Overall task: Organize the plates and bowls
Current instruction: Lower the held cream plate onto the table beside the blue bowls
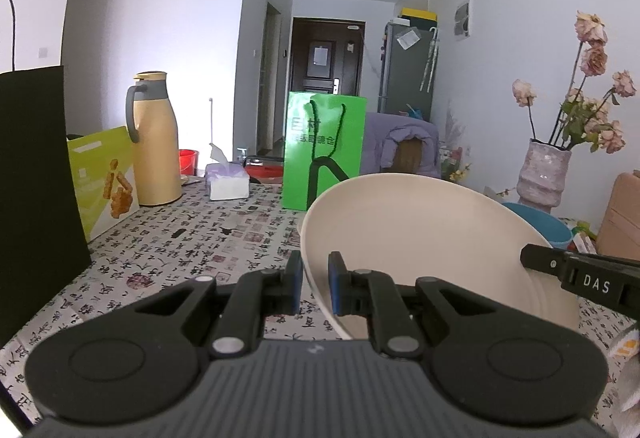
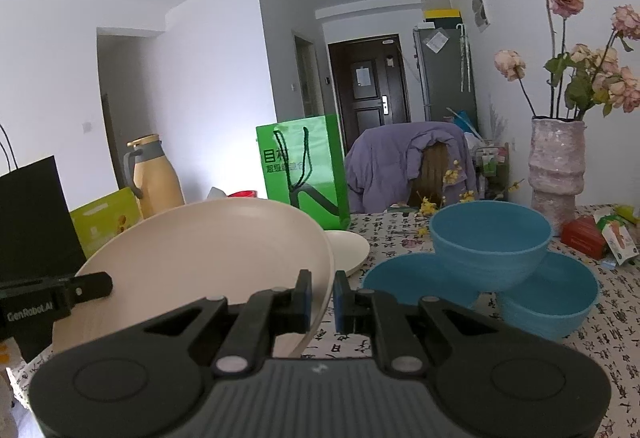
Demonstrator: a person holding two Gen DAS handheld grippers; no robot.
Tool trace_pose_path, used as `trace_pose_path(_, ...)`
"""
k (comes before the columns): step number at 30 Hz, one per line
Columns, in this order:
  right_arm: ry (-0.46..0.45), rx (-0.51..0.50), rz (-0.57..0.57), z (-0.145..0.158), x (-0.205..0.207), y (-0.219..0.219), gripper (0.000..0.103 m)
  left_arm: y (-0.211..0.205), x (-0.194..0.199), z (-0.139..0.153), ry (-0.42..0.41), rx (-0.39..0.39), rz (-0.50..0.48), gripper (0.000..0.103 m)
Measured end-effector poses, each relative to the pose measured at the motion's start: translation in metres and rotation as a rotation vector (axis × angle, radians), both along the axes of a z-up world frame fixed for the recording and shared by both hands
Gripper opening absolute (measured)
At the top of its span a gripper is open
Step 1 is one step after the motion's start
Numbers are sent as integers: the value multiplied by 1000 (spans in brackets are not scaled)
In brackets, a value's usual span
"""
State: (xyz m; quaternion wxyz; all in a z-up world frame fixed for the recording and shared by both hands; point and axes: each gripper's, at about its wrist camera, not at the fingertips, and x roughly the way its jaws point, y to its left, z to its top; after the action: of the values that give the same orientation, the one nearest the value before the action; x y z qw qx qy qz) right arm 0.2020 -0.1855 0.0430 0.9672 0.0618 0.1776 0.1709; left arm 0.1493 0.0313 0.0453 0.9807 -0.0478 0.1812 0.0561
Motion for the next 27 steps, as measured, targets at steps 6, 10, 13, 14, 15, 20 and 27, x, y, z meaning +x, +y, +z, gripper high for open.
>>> trace_pose_path(6,2,1,-18,-2,-4,-8,11,-8,-1,-4,4,2,-23,13)
trace_pose_path(10,2,-5,-32,-5,-6,-11,11,-12,-1,-5,6,-1,-37,13)
trace_pose_path(13,10,-1,-39,-8,-8,-15,11,-15,-1,-8,6,0,-48,13)
trace_pose_path(14,12,1,-41,-8,-8,-16,11,-15,-2,-8,7,-1,-52,13)
trace_pose_path(15,13,0,-44,-10,-9,-17,11,-16,-2,-8,7,-2,-56,13)
trace_pose_path(20,10,-2,-55,-11,-14,-22,11,-19,-4,-10,4,-4,-71,13)
trace_pose_path(27,4,-11,-78,-13,-21,-30,11,-27,-6,-13,0,-9,-101,13)
